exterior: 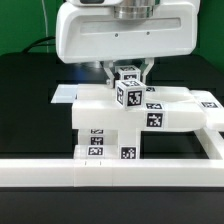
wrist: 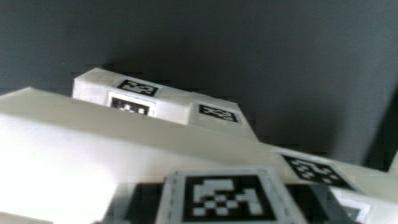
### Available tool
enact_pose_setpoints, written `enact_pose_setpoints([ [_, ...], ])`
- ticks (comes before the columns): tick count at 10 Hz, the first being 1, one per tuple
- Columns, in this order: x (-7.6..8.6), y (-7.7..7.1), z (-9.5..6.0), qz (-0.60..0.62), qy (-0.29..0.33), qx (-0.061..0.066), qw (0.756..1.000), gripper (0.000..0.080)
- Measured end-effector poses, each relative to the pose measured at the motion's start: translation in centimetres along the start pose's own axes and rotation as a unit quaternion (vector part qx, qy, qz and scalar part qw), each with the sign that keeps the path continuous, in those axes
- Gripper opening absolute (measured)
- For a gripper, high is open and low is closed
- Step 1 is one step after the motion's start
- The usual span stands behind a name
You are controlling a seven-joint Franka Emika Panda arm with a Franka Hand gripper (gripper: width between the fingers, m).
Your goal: Assemble chair
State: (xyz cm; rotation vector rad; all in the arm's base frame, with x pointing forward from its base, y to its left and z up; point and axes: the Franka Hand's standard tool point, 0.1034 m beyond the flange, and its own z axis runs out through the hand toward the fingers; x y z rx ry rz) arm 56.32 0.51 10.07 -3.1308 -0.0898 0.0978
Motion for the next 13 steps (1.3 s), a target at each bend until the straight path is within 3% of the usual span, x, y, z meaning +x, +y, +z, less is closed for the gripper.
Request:
enact_pose_setpoints([
  [5,0.13,0.06,0.04,0.263,-0.001,0.018,0.965,0.0269],
  [9,0.16,0.09,0.02,0.376,-0.004,0.021,0.927,0.0271],
  [13,0.26,0.01,-0.01,0.491,-0.005,0.022,0.871,0.0271],
])
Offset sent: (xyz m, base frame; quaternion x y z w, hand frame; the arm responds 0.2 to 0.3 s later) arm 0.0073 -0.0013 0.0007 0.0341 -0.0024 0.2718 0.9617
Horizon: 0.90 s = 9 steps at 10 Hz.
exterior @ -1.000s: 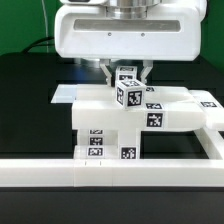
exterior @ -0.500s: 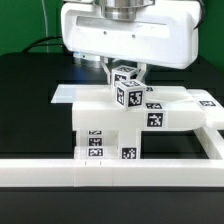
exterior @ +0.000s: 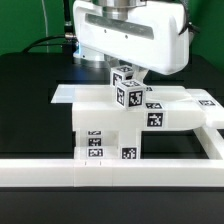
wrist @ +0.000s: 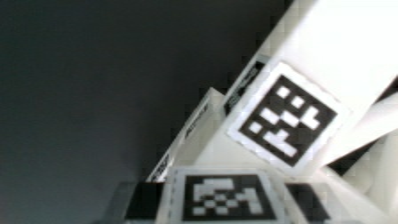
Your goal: Assemble chair
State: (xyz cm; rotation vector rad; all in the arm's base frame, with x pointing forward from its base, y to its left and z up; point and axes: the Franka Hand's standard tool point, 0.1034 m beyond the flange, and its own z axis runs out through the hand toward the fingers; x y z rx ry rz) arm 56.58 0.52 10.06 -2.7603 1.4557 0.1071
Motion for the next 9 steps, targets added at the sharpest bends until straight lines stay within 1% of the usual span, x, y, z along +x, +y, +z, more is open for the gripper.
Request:
enact_pose_setpoints([
  [2,-0.01,0.00,0.01,-0.002,0.000,0.000,1.000,0.0271],
  [3,-0.10,0.02,0.01,-0.017,0.000,-0.002,1.000,0.0543],
  [4,-0.31,-0.09,0.02,-0.029,-0.001,-0.003,1.000,0.0543],
  [5,-0.53,-0.21,0.07,-0.060,-0.001,-0.003,0.998,0.0618],
  [6,-0.56,-0.23,0.16,-0.118,0.001,-0.001,0.993,0.0618],
  [7,-0.60,-0.24,0.16,-0.155,0.001,-0.001,0.988,0.0643],
  [8,-0.73,-0.33,0.17,-0.185,0.001,-0.001,0.983,0.0648],
  [9,-0.78,-0.35,0.20,-0.230,0.002,-0.003,0.973,0.0648],
])
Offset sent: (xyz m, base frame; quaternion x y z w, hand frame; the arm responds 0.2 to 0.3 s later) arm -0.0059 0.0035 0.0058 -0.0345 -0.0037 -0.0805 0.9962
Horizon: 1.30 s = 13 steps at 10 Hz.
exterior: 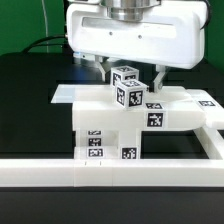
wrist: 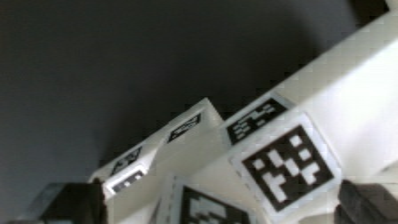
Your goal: Assemble chair
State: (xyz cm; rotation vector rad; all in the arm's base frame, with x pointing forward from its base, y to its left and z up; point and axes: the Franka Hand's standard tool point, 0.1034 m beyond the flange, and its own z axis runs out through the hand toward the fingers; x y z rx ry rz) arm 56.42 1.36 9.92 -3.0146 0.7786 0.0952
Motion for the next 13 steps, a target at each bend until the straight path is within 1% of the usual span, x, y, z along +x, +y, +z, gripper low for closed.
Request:
enact_pose_setpoints([
  [3,-0.2,0.0,0.0,-0.107,0.000,-0.004,0.994,0.0649],
  [6,-0.1,0.2,0.0,-0.214,0.003,-0.014,0.977,0.0649],
  [9,0.2,0.5,-0.1,-0.297,0.003,-0.017,0.955,0.0649],
  [11,0.5,0.9,-0.2,-0.374,0.002,-0.025,0.927,0.0649],
  [13,0.7,1.3,-0.2,-0.405,0.001,-0.026,0.914,0.0649],
])
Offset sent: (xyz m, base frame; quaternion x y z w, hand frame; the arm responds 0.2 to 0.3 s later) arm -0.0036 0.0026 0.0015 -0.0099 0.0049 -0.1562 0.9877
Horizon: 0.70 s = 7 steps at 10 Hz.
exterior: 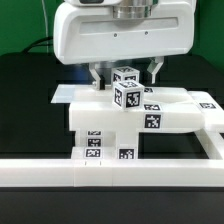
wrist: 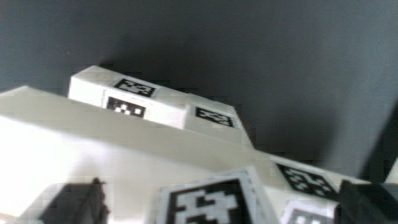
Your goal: Assemble chair
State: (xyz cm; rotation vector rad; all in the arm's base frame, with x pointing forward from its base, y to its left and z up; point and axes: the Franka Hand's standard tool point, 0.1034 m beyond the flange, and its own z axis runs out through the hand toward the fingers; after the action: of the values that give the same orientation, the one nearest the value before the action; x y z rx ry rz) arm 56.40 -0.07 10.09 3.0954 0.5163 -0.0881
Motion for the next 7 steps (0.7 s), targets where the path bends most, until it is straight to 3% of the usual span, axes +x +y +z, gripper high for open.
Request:
enact_pose_setpoints([
  [3,-0.03,0.04,0.05,0.006,0.000,0.000,1.000,0.0281],
  [7,-0.04,0.06,0.06,0.054,0.000,0.003,0.999,0.0284],
])
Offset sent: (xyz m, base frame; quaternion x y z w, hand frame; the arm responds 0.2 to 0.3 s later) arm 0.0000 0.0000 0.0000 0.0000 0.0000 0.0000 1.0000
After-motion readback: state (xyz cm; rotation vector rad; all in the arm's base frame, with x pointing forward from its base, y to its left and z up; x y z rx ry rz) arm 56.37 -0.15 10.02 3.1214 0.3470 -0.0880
